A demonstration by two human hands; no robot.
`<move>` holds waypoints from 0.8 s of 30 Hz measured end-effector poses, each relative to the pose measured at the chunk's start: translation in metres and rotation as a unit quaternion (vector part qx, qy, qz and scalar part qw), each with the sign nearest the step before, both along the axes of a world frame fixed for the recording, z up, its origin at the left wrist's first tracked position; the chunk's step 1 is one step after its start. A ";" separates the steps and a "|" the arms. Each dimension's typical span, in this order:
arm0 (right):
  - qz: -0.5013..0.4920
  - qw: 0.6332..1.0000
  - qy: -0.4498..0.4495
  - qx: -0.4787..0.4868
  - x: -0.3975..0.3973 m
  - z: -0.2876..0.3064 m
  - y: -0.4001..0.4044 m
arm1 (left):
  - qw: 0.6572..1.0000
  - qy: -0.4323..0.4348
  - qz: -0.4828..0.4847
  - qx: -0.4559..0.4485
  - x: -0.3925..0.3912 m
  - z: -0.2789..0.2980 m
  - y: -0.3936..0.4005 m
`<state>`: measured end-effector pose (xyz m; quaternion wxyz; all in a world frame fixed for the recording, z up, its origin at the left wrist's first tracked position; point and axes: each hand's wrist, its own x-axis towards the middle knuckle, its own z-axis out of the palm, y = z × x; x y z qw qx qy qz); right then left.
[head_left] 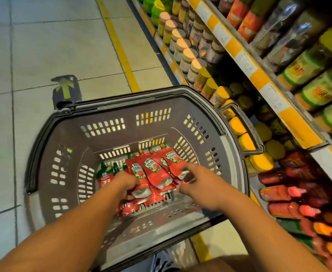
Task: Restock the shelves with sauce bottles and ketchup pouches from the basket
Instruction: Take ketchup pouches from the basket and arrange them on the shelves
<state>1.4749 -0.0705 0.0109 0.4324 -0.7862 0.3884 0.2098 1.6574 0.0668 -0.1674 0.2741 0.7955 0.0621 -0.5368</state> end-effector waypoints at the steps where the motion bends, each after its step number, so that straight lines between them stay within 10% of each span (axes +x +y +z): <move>1: -0.011 1.000 -0.005 0.008 0.001 -0.001 0.000 | 1.000 -0.012 0.003 -0.004 0.005 0.008 0.001; 15: -0.293 0.927 -0.175 0.157 0.015 0.008 -0.004 | 0.913 0.130 -0.008 -0.386 -0.055 0.157 0.004; 24: -0.338 0.914 -0.198 0.105 -0.015 0.010 -0.025 | 0.994 0.057 0.014 -0.094 -0.018 0.014 -0.006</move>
